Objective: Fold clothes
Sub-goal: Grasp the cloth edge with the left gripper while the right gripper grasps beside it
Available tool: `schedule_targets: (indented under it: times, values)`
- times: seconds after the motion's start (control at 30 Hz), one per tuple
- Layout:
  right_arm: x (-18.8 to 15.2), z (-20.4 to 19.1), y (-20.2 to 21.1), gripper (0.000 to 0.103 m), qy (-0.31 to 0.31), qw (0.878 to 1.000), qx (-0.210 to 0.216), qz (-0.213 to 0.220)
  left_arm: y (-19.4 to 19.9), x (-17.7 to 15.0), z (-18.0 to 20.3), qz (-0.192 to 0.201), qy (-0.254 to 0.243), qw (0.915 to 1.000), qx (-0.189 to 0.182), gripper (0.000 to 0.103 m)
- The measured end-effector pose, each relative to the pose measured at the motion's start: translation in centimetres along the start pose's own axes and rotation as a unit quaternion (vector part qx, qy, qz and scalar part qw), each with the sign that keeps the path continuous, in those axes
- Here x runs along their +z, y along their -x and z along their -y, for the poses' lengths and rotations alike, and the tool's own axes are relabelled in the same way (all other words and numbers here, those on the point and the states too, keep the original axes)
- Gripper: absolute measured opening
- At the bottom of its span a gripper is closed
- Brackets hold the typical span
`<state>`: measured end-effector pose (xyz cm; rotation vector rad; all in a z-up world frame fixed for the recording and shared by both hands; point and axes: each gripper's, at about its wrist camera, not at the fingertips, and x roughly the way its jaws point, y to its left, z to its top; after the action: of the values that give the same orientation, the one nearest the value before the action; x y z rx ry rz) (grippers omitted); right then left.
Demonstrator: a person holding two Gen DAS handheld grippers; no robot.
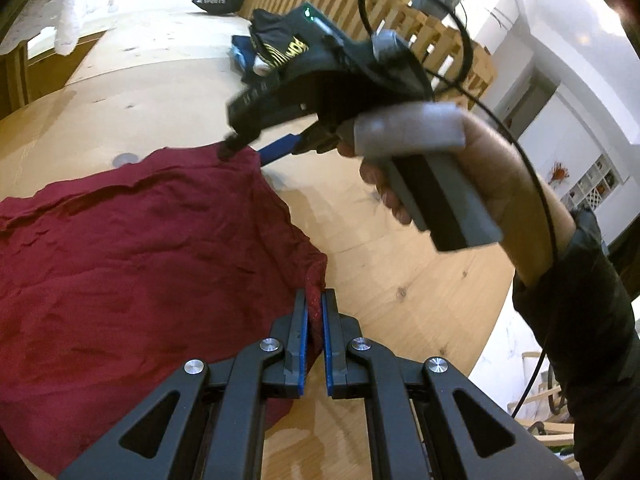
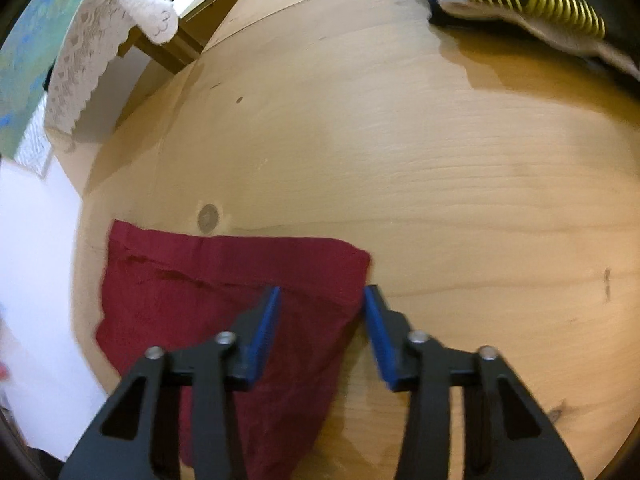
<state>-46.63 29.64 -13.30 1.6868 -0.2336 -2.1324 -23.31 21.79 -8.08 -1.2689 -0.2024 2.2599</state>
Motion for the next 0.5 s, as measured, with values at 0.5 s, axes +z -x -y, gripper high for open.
schedule_targets:
  times: [0.5]
  values:
    - [1.0,-12.4,6.3,0.010,0.031,0.993,0.065,0.092,12.0,-3.8,-11.3,0.110,0.118,0.9833,-0.084,0.005]
